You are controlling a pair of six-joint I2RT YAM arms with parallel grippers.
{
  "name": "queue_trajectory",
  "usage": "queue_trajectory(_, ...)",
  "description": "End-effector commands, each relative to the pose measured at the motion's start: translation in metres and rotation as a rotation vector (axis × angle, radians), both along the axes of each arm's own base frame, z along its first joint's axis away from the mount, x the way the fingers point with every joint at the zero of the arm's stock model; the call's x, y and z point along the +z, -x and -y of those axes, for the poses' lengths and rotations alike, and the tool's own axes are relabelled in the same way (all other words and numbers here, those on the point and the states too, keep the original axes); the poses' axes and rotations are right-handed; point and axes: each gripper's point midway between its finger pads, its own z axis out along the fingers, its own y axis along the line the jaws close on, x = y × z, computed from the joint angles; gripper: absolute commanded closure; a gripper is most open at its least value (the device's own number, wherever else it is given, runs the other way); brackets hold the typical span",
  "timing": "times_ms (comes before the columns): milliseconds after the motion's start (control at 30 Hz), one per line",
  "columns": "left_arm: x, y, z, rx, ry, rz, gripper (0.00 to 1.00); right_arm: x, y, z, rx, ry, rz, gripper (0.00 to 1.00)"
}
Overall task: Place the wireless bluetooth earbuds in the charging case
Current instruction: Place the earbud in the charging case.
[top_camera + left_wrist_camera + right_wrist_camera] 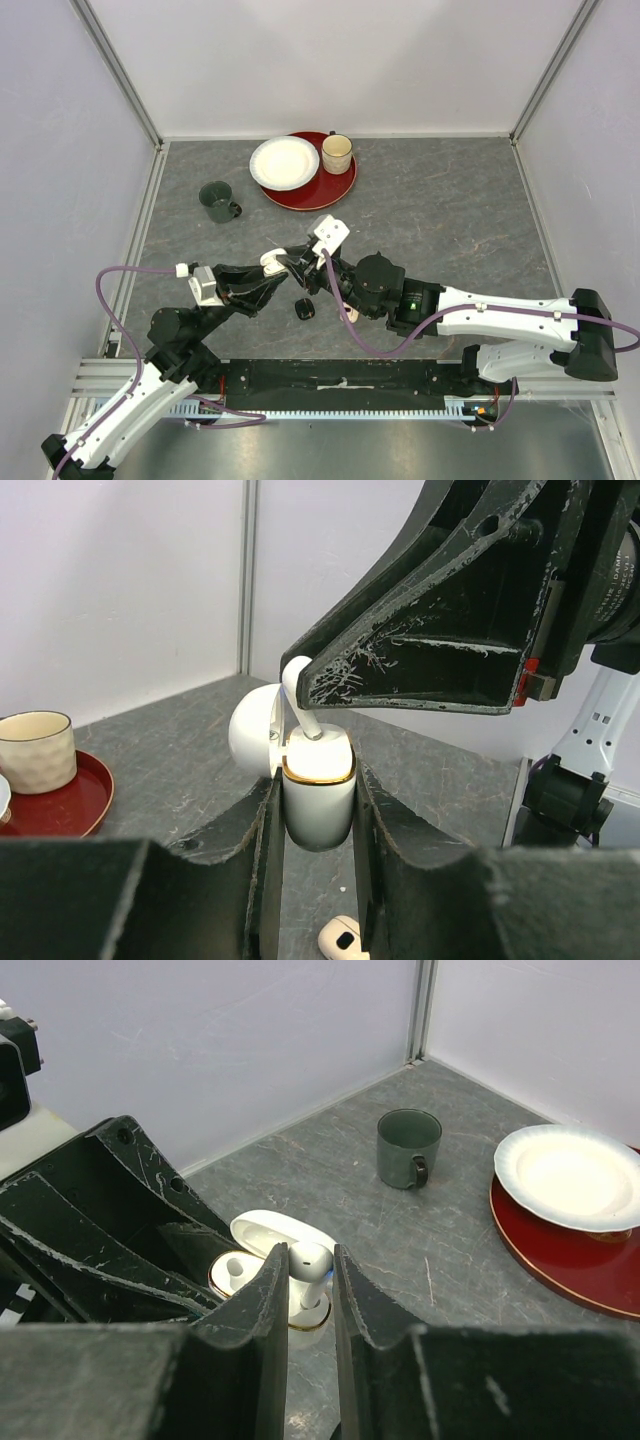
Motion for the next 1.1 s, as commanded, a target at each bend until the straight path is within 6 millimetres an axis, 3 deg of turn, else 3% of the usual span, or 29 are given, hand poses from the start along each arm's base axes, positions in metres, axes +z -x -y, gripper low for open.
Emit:
queue_trajectory(0,0.0163,-0.0024,-0.0097,0.052,0.050,0.047,0.98,0.0034,0.0101,-0.0059,0.039,0.029,0.011,1.00)
queue_trajectory(533,0.0166,-0.0043,-0.0116,0.066,0.056,0.044,0.98,-0.0039,0.0158,-0.0060,0.011,0.117,0.083,1.00)
queue_trajectory(1067,0.0150,-0.0064,-0.0150,0.091,0.060,0.062,0.98,0.0024,0.0147,-0.0052,-0.039,0.061,0.003,1.00)
